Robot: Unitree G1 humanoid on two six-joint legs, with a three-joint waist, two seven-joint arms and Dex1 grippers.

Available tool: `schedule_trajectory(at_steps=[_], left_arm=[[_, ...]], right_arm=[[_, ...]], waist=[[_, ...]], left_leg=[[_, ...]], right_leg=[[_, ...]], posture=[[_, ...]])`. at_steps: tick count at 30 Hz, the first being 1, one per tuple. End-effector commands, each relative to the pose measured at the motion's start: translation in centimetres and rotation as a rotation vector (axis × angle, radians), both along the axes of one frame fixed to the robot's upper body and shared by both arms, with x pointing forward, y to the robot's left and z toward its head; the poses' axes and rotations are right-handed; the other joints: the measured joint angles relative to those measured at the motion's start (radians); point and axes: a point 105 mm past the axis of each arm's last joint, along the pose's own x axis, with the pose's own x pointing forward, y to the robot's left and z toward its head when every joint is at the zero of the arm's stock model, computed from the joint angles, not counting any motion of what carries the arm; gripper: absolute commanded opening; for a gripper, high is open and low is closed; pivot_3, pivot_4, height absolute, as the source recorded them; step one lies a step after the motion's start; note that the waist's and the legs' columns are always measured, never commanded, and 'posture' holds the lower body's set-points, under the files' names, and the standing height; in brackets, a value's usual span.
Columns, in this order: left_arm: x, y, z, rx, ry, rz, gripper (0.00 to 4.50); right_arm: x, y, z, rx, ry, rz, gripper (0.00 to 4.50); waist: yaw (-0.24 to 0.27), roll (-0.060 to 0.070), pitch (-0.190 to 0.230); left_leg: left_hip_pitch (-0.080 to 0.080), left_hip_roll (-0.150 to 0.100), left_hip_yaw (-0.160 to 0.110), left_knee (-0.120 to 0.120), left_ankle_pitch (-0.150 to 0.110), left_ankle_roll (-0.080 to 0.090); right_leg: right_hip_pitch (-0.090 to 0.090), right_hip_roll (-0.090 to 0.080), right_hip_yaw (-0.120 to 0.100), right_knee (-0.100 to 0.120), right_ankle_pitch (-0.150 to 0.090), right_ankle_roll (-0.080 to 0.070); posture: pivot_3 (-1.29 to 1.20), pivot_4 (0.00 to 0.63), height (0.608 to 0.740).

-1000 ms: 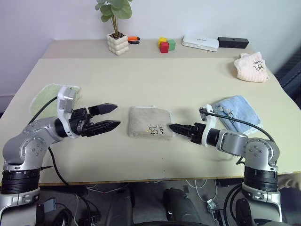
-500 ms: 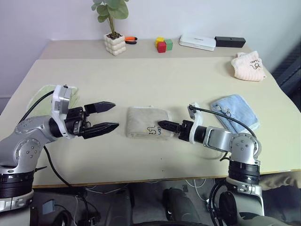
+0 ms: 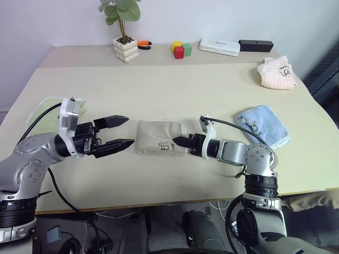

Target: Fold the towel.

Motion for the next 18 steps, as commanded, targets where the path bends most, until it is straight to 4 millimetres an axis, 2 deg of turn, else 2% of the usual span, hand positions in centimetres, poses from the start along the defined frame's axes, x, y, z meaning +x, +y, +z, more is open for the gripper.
schedule_trajectory(at_steps=[1, 4, 8, 11, 12, 14, 16, 18], left_arm=[[-0.1, 0.1, 1.0, -0.003, -0.066, 0.007, 4.50], [0.2, 0.0, 1.0, -0.016, -0.080, 0.011, 4.50], [1.2, 0.1, 1.4, -0.059, -0.130, 0.040, 4.50], [1.8, 0.1, 1.6, -0.081, -0.156, 0.032, 4.50], [2.0, 0.0, 1.7, -0.082, -0.175, 0.028, 4.50], [2.4, -0.4, 1.7, -0.082, -0.189, 0.002, 4.50], [2.8, -0.7, 1.6, -0.083, -0.188, -0.020, 4.50], [3.1, -1.1, 1.4, -0.075, -0.193, -0.043, 4.50]], right_arm=[[1.6, -1.9, 4.0, 0.148, -0.115, -0.106, 0.02], [2.6, -5.3, 6.2, 0.219, -0.185, -0.271, 0.02], [2.5, -10.8, 9.0, 0.296, -0.286, -0.496, 0.02], [1.7, -15.1, 10.2, 0.347, -0.322, -0.678, 0.02], [1.0, -17.1, 10.5, 0.342, -0.338, -0.758, 0.02], [-0.1, -19.5, 11.2, 0.348, -0.377, -0.846, 0.02], [-0.9, -20.6, 11.8, 0.350, -0.406, -0.876, 0.02], [-1.3, -22.4, 11.6, 0.342, -0.397, -0.961, 0.02]], waist=[[0.002, 0.001, 0.000], [0.003, 0.001, 0.000], [0.007, 0.001, 0.001], [0.004, 0.001, 0.001], [0.004, 0.001, 0.001], [0.007, 0.001, 0.001], [0.006, 0.002, 0.001], [-0.001, 0.002, 0.001]], left_leg=[[0.000, 0.000, 0.000, 0.000, 0.000, 0.000], [-0.001, 0.000, 0.000, 0.000, 0.000, 0.000], [-0.001, -0.001, 0.000, 0.000, 0.000, 0.000], [-0.001, -0.001, 0.000, 0.000, 0.000, 0.000], [-0.001, -0.001, 0.000, -0.001, 0.000, 0.000], [-0.001, -0.001, 0.000, -0.001, 0.000, 0.000], [-0.001, -0.001, 0.000, -0.001, 0.000, 0.000], [0.000, -0.001, 0.000, -0.001, 0.000, 0.000]], right_leg=[[0.000, 0.000, 0.000, 0.000, 0.000, 0.000], [0.000, 0.000, 0.000, 0.000, 0.000, 0.000], [0.000, -0.001, 0.000, 0.000, 0.000, 0.000], [0.000, -0.001, 0.000, 0.000, 0.000, 0.000], [0.000, -0.001, 0.000, 0.000, 0.000, 0.000], [0.000, -0.001, 0.000, 0.000, 0.000, 0.001], [0.000, -0.001, 0.000, 0.000, 0.000, 0.001], [0.000, 0.000, 0.000, 0.000, 0.000, 0.001]], posture=[[0.00, 0.150, 0.740], [0.00, 0.150, 0.740], [0.00, 0.150, 0.740], [0.00, 0.150, 0.740], [0.00, 0.150, 0.740], [0.00, 0.150, 0.740], [0.00, 0.150, 0.740], [0.00, 0.150, 0.740]])
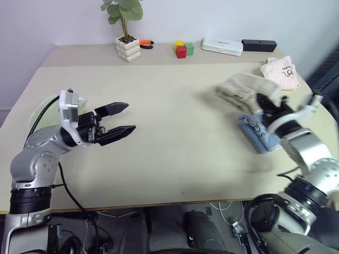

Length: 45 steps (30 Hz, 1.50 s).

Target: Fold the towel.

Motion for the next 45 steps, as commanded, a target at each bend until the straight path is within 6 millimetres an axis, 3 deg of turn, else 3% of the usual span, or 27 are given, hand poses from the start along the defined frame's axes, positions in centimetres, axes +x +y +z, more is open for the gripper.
schedule_trajectory(at_steps=[1, 4, 13, 20, 26, 29, 38, 44, 45], left_arm=[[0.5, -1.0, 0.4, 0.015, -0.048, -0.051, 4.50], [1.0, -1.6, 0.5, 0.014, -0.054, -0.080, 4.50], [1.4, -1.6, 0.3, 0.029, -0.047, -0.096, 4.50], [1.2, -1.8, 0.3, 0.024, -0.046, -0.097, 4.50], [1.1, -1.9, 0.2, 0.024, -0.044, -0.091, 4.50], [1.0, -1.8, 0.1, 0.026, -0.044, -0.089, 4.50], [0.9, -1.9, 0.2, 0.027, -0.046, -0.088, 4.50], [1.0, -1.9, 0.2, 0.029, -0.050, -0.090, 4.50], [1.0, -1.9, 0.2, 0.029, -0.050, -0.090, 4.50]], right_arm=[[-1.3, -2.8, 1.7, 0.000, -0.054, -0.139, 0.02], [-1.9, -4.2, 0.8, 0.004, -0.021, -0.219, 0.02], [-3.1, -2.1, -1.7, 0.088, 0.040, -0.180, 0.02], [-3.0, -1.3, -1.2, 0.073, 0.048, -0.181, 0.02], [-3.5, -0.2, -3.4, 0.035, 0.124, -0.166, 0.02], [-3.9, -0.5, -4.5, -0.009, 0.164, -0.184, 0.02], [-3.8, -2.2, -4.5, -0.067, 0.173, -0.232, 0.02], [-4.0, -2.1, -4.9, -0.096, 0.176, -0.205, 0.02], [-4.0, -2.1, -5.0, -0.097, 0.179, -0.206, 0.36]], waist=[[-0.003, 0.000, 0.000], [-0.002, 0.000, 0.000], [-0.001, 0.001, 0.000], [0.000, 0.001, 0.000], [0.001, 0.001, 0.000], [0.001, 0.001, 0.000], [0.001, 0.001, 0.000], [0.004, 0.001, 0.000], [0.004, 0.001, 0.000]], left_leg=[[0.000, 0.000, 0.000, 0.000, 0.000, 0.000], [0.001, 0.000, 0.000, 0.000, 0.000, 0.000], [0.001, 0.000, 0.000, -0.002, 0.000, 0.000], [0.001, 0.000, 0.000, -0.001, 0.000, 0.000], [0.001, 0.000, 0.000, -0.002, 0.000, 0.000], [0.001, 0.000, 0.000, -0.002, 0.000, 0.000], [0.001, 0.000, 0.000, -0.001, 0.000, 0.000], [0.001, 0.000, 0.000, 0.000, 0.000, 0.000], [0.001, 0.000, 0.000, 0.000, 0.000, 0.000]], right_leg=[[0.000, 0.000, 0.000, 0.000, 0.000, 0.000], [0.000, 0.001, 0.000, 0.000, 0.000, 0.000], [0.000, 0.001, 0.000, 0.000, 0.000, 0.001], [0.000, 0.000, 0.001, 0.000, 0.000, 0.000], [0.000, 0.001, 0.000, 0.000, 0.000, 0.000], [0.000, 0.000, 0.000, 0.000, 0.000, 0.000], [0.000, 0.001, 0.001, 0.001, 0.000, 0.000], [0.001, 0.001, 0.001, 0.001, 0.000, 0.000], [0.001, 0.001, 0.001, 0.001, 0.000, 0.000]], posture=[[0.00, 0.150, 0.740], [0.00, 0.150, 0.740], [0.00, 0.150, 0.740], [0.00, 0.150, 0.740], [0.00, 0.150, 0.740], [0.00, 0.150, 0.740], [0.00, 0.150, 0.740], [0.00, 0.150, 0.740], [0.00, 0.150, 0.740]])
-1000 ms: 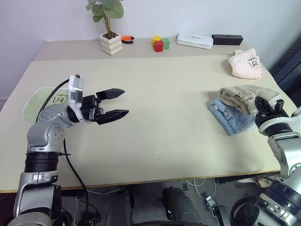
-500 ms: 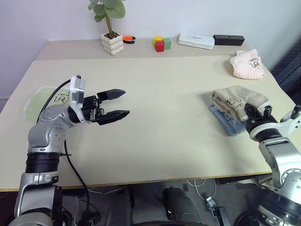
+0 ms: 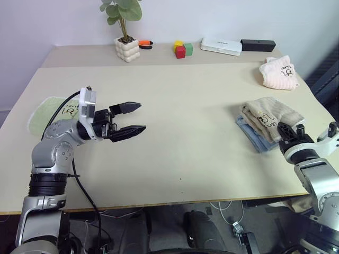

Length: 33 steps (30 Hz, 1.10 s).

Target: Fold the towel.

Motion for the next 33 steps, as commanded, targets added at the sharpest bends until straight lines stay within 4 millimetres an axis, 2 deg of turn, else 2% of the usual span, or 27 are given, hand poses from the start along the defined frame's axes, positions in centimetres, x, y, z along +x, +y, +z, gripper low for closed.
schedule_trajectory(at_steps=[1, 2, 5, 9, 18, 21, 22, 24, 25, 27, 29, 30, 33], left_arm=[[-0.3, 0.0, 1.1, 0.002, -0.057, -0.010, 4.50], [-0.3, 0.0, 1.1, 0.003, -0.057, -0.010, 4.50], [-0.4, -0.1, 1.1, 0.003, -0.057, -0.013, 4.50], [-0.5, -0.2, 1.0, 0.003, -0.056, -0.017, 4.50], [-0.2, -2.1, 0.5, -0.024, -0.054, -0.058, 4.50], [0.2, -2.3, 0.3, -0.024, -0.053, -0.063, 4.50], [0.4, -2.4, 0.3, -0.024, -0.054, -0.064, 4.50], [0.6, -2.0, 0.2, -0.023, -0.054, -0.062, 4.50], [0.7, -2.1, 0.2, -0.022, -0.055, -0.063, 4.50], [0.8, -2.0, 0.2, -0.022, -0.058, -0.064, 4.50], [0.8, -1.7, 0.3, -0.021, -0.062, -0.062, 4.50], [0.8, -1.7, 0.3, -0.022, -0.062, -0.061, 4.50], [0.9, -2.3, 0.2, -0.018, -0.063, -0.058, 4.50]], right_arm=[[-0.2, -0.5, 0.5, -0.034, -0.021, -0.006, 0.72], [-0.2, -0.6, 0.2, -0.043, -0.009, -0.003, 1.01], [-0.3, -0.6, -0.3, -0.063, 0.007, 0.015, 2.48], [-0.5, -1.9, -0.5, -0.094, 0.020, -0.016, 4.47], [-2.8, -5.4, -0.7, -0.211, 0.086, -0.143, 4.49], [-3.9, -7.8, -0.2, -0.341, 0.131, -0.278, 4.49], [-4.1, -8.5, 0.4, -0.367, 0.126, -0.313, 4.49], [-4.1, -8.8, 3.5, -0.532, 0.054, -0.369, 4.49], [-4.0, -8.8, 4.4, -0.573, 0.022, -0.375, 4.49], [-3.1, -7.1, 6.4, -0.700, -0.064, -0.299, 4.49], [-2.0, -4.0, 8.0, -0.894, -0.152, -0.153, 4.49], [-1.6, -2.1, 8.5, -0.953, -0.205, -0.070, 4.49], [-0.9, 0.9, 9.2, -1.047, -0.299, 0.099, 4.49]], waist=[[0.000, 0.000, 0.000], [0.000, 0.000, 0.000], [0.001, 0.000, 0.000], [0.001, 0.000, 0.000], [0.022, 0.000, 0.000], [0.027, 0.000, 0.000], [0.027, 0.001, 0.000], [0.026, 0.002, -0.001], [0.025, 0.003, -0.001], [0.021, 0.003, -0.002], [0.019, 0.004, -0.002], [0.020, 0.004, -0.002], [0.024, 0.004, -0.002]], left_leg=[[0.000, 0.000, 0.000, 0.000, 0.000, 0.000], [0.000, 0.000, 0.000, 0.000, 0.000, 0.000], [0.000, 0.000, 0.000, 0.001, 0.000, 0.000], [0.000, 0.000, 0.000, 0.001, 0.000, 0.000], [0.000, 0.000, 0.000, 0.003, 0.000, 0.000], [0.000, 0.000, 0.000, 0.005, 0.000, 0.000], [-0.001, 0.000, 0.000, 0.006, 0.000, 0.000], [-0.001, 0.000, 0.000, 0.008, 0.000, 0.000], [-0.001, 0.000, 0.000, 0.009, 0.000, 0.000], [0.000, 0.000, 0.000, 0.009, 0.000, 0.000], [0.000, 0.000, 0.000, 0.009, 0.000, 0.000], [0.000, 0.000, 0.000, 0.009, 0.000, 0.001], [0.000, 0.000, -0.001, 0.009, 0.000, 0.001]], right_leg=[[0.000, 0.000, 0.000, 0.000, 0.000, 0.000], [0.000, 0.000, 0.000, 0.000, 0.000, 0.000], [0.000, 0.000, 0.000, 0.000, 0.000, 0.000], [0.000, 0.000, 0.000, 0.000, 0.000, 0.000], [0.002, 0.000, 0.000, 0.000, 0.000, 0.000], [0.002, 0.000, 0.000, 0.001, 0.000, 0.000], [0.002, 0.000, 0.000, 0.001, 0.000, 0.000], [0.003, 0.000, 0.000, 0.001, 0.000, 0.000], [0.003, 0.000, 0.000, 0.001, 0.000, 0.000], [0.003, 0.000, 0.001, 0.001, 0.000, 0.000], [0.003, 0.001, 0.001, 0.001, 0.000, 0.000], [0.003, 0.001, 0.001, 0.001, 0.000, 0.000], [0.004, 0.001, 0.000, 0.001, 0.000, 0.000]], posture=[[0.00, 0.150, 0.740], [0.00, 0.150, 0.740], [0.00, 0.150, 0.740], [0.00, 0.150, 0.740], [0.00, 0.150, 0.740], [0.00, 0.150, 0.740], [0.00, 0.150, 0.740], [0.00, 0.150, 0.740], [0.00, 0.150, 0.740], [0.00, 0.150, 0.740], [0.00, 0.150, 0.740], [0.00, 0.150, 0.740], [0.00, 0.150, 0.740]])
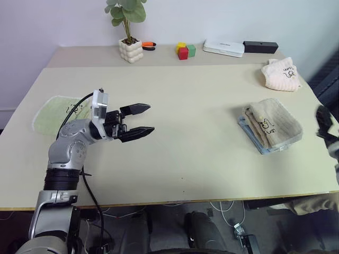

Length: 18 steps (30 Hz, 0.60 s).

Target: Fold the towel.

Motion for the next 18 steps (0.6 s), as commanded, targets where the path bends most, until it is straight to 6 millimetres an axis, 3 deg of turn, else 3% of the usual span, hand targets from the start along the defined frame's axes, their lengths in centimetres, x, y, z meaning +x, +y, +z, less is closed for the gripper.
schedule_trajectory(at_steps=[1, 3, 5, 7, 12, 18], left_arm=[[0.0, 0.1, 0.8, 0.011, -0.049, 0.013, 4.50], [-0.3, 0.9, 0.3, 0.022, -0.040, 0.036, 4.50], [-0.4, 0.8, 0.0, 0.025, -0.031, 0.048, 4.50], [-0.9, 1.0, -0.7, 0.038, -0.021, 0.056, 4.50], [-2.4, 2.0, -2.6, 0.105, 0.019, 0.095, 4.50], [-4.4, 3.5, -4.4, 0.172, 0.024, 0.220, 4.50]], right_arm=[[0.2, 5.7, 1.3, -0.221, -0.030, 0.270, 4.49], [-0.4, 10.8, -0.3, -0.397, 0.017, 0.502, 4.49], [-1.0, 12.6, -1.2, -0.464, 0.029, 0.627, 4.49], [-1.4, 14.0, -1.7, -0.425, 0.043, 0.755, 4.49], [-1.9, 15.8, -2.3, -0.467, 0.081, 0.956, 4.49], [0.6, 16.2, -2.5, -0.475, 0.068, 1.008, 4.49]], waist=[[0.004, 0.000, 0.000], [0.004, 0.000, 0.000], [0.005, 0.000, 0.000], [0.006, 0.000, 0.000], [0.004, 0.000, 0.000], [0.004, -0.001, 0.000]], left_leg=[[0.000, 0.000, 0.000, 0.000, 0.000, 0.000], [0.000, -0.001, 0.000, 0.001, 0.000, 0.000], [0.000, 0.000, 0.000, 0.001, 0.000, 0.000], [0.000, 0.000, -0.001, 0.002, 0.000, 0.000], [0.000, 0.000, 0.000, 0.003, 0.000, 0.000], [0.001, 0.000, 0.000, 0.002, 0.000, 0.000]], right_leg=[[0.000, 0.000, 0.000, 0.000, 0.000, 0.000], [0.000, -0.001, 0.000, 0.000, 0.000, 0.000], [0.001, -0.001, 0.000, 0.000, 0.000, 0.000], [0.001, -0.001, -0.001, 0.000, 0.000, 0.000], [0.002, -0.002, -0.001, -0.001, 0.000, -0.001], [0.002, -0.002, -0.001, -0.001, -0.002, -0.003]], posture=[[0.00, 0.150, 0.740], [0.00, 0.150, 0.740], [0.00, 0.150, 0.740], [0.00, 0.150, 0.740], [0.00, 0.150, 0.740], [0.00, 0.150, 0.740]])
